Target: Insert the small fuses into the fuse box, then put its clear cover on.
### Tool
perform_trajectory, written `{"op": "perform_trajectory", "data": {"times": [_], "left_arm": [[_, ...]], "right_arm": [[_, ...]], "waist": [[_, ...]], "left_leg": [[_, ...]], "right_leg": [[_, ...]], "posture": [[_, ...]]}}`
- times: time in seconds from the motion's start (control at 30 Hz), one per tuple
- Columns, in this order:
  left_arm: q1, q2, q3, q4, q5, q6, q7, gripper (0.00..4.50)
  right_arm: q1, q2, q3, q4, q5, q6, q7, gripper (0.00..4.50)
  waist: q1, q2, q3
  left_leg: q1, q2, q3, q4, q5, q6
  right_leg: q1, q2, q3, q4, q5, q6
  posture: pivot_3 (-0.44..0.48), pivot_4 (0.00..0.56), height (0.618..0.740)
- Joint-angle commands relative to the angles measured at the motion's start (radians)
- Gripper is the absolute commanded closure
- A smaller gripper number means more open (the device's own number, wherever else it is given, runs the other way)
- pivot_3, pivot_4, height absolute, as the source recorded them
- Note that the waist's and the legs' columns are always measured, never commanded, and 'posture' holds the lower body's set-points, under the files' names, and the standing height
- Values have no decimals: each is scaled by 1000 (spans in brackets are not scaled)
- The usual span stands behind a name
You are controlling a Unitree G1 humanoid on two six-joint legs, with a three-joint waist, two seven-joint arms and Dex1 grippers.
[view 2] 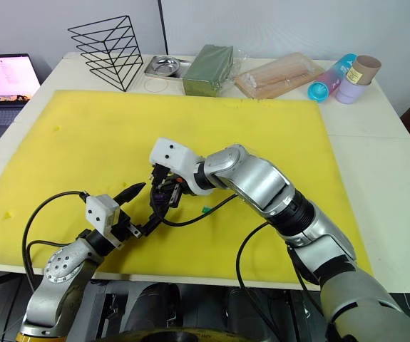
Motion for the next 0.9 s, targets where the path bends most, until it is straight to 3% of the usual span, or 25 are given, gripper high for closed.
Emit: {"op": "perform_trajectory", "data": {"times": [0.03, 0.9], "left_arm": [[3, -1, -6, -38, -1, -2, 7, 19], [20, -1, -7, -50, 0, -3, 26, 19]], "right_arm": [[-6, -5, 3, -25, -8, -16, 7, 4500], [-10, -3, 16, 21, -42, -55, 20, 4500]], "waist": [[0, 0, 0], [0, 0, 0]], "left_leg": [[0, 0, 0, 0, 0, 0], [0, 0, 0, 0, 0, 0]], "right_leg": [[0, 0, 0, 0, 0, 0], [0, 0, 0, 0, 0, 0]], "posture": [[0, 150, 740], [0, 150, 740]]}}
